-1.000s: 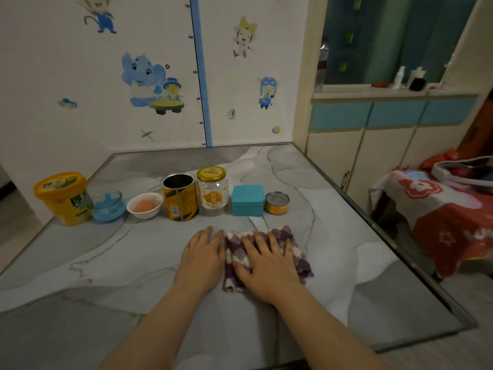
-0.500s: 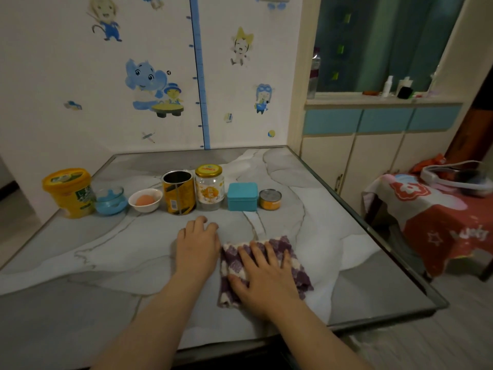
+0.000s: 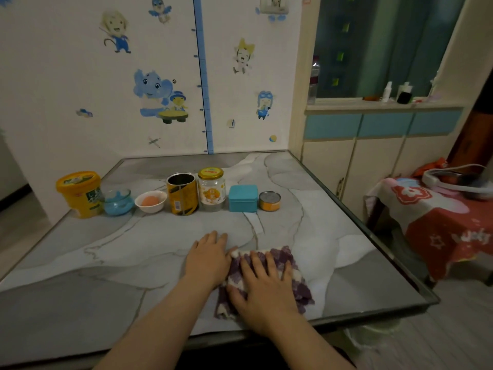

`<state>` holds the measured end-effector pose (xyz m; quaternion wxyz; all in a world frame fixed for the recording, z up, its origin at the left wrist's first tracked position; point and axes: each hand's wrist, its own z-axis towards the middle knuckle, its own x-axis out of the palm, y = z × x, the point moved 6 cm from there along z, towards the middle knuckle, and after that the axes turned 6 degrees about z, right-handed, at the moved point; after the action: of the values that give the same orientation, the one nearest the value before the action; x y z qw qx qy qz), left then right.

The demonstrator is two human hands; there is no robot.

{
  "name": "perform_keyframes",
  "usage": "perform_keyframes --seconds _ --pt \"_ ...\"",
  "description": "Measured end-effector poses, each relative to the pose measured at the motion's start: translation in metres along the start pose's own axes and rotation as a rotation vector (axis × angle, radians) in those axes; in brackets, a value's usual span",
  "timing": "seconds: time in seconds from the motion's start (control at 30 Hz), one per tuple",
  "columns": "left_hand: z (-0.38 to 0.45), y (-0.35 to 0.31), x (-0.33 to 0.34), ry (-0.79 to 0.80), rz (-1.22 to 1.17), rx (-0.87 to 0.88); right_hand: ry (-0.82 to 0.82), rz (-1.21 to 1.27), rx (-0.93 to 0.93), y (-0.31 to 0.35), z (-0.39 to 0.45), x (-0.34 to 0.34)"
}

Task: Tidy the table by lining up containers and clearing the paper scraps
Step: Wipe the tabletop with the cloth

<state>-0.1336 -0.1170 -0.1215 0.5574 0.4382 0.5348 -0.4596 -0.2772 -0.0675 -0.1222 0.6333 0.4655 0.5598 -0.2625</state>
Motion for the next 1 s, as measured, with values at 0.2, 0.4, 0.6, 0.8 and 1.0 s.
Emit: perform_keyframes --seconds 0.2,0.4,0.6,0.8,1.0 --pt "-0.004 0.0 0.001 -0.015 -0.035 -0.013 -0.015 0.016 0.019 -0.002 -0.005 0.001" --pt "-0.005 0.001 0.003 -0.001 -0.039 -0.011 -0.033 0.032 0.005 -0.02 -0.01 -0.004" --pt "-0.003 -0.001 0.005 0.004 -0.01 -0.007 -0.075 0.012 0.07 -0.072 -0.025 -0.02" --pt "0.003 -0.023 -0.005 -0.004 0.089 0.001 -0.066 0.009 0.092 -0.081 -0.03 -0.025" --pt "0.04 -0.056 -0.01 0.027 -0.009 -0.003 -0.023 0.001 0.124 -0.081 -0.025 -0.021"
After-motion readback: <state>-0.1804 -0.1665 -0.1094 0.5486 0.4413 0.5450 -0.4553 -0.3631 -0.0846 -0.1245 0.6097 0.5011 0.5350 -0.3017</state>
